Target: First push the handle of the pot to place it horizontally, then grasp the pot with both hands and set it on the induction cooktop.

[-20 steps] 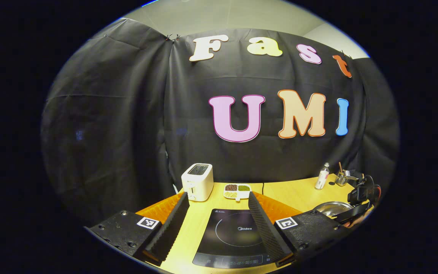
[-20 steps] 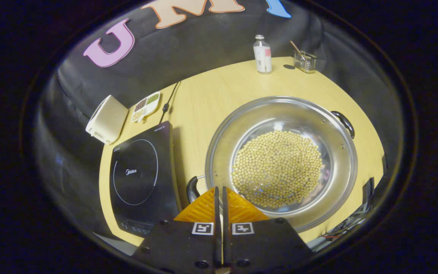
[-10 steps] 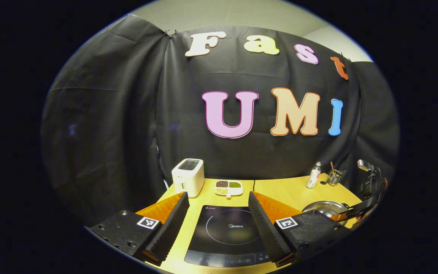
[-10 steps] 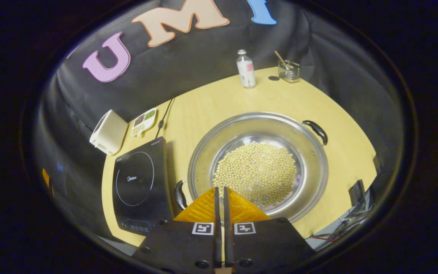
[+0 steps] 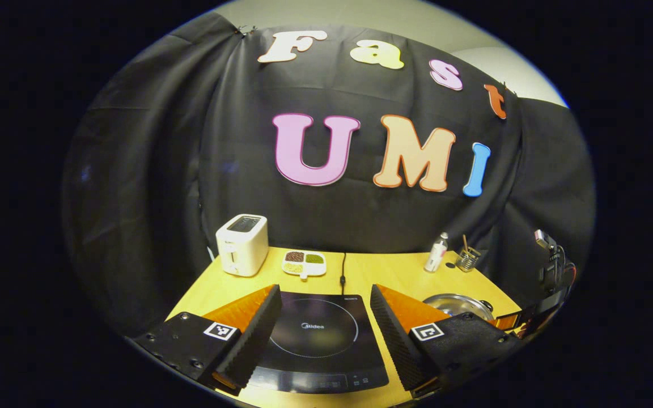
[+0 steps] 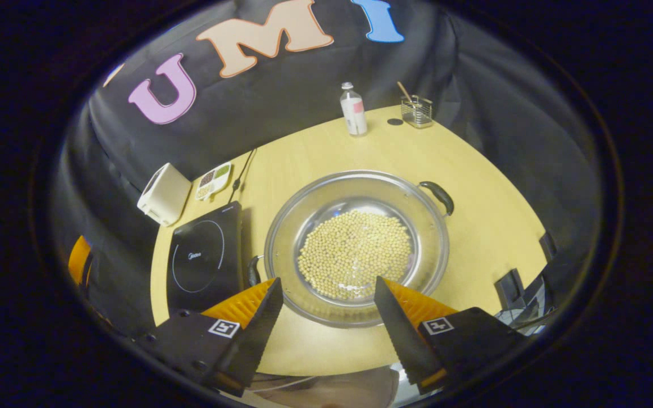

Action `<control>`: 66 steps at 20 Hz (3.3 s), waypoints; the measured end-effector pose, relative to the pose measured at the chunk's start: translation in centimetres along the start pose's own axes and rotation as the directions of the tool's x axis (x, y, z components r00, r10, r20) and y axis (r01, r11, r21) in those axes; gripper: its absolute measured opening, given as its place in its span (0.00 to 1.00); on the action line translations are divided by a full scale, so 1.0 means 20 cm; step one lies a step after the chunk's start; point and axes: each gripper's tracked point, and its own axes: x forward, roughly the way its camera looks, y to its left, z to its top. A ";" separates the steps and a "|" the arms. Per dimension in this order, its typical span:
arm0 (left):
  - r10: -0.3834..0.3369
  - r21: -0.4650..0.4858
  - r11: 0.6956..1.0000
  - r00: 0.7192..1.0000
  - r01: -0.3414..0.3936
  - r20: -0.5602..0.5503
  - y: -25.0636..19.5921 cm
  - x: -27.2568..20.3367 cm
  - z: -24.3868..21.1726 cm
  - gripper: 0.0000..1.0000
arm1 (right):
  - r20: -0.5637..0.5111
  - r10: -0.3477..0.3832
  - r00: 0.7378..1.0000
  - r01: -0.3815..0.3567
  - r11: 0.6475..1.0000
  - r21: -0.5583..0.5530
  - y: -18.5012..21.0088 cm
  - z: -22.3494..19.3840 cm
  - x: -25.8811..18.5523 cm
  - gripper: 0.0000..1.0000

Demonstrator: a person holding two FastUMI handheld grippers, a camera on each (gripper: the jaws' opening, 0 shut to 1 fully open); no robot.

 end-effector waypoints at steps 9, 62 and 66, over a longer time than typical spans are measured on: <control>-0.017 -0.062 0.998 0.992 0.009 -0.122 -0.28 0.19 -0.16 0.96 | -0.033 -0.023 0.999 0.021 0.998 -0.060 -0.35 0.22 0.05 1.00; -0.112 -0.221 0.963 0.516 -0.155 -0.849 -0.84 0.52 -1.34 0.58 | -0.558 0.319 0.766 -0.398 0.917 -0.022 -0.68 0.29 0.79 0.48; -0.115 -0.214 0.967 0.508 -0.140 -0.853 -0.83 0.54 -1.34 0.57 | -0.575 0.313 0.756 -0.385 0.923 -0.005 -0.68 0.27 0.77 0.48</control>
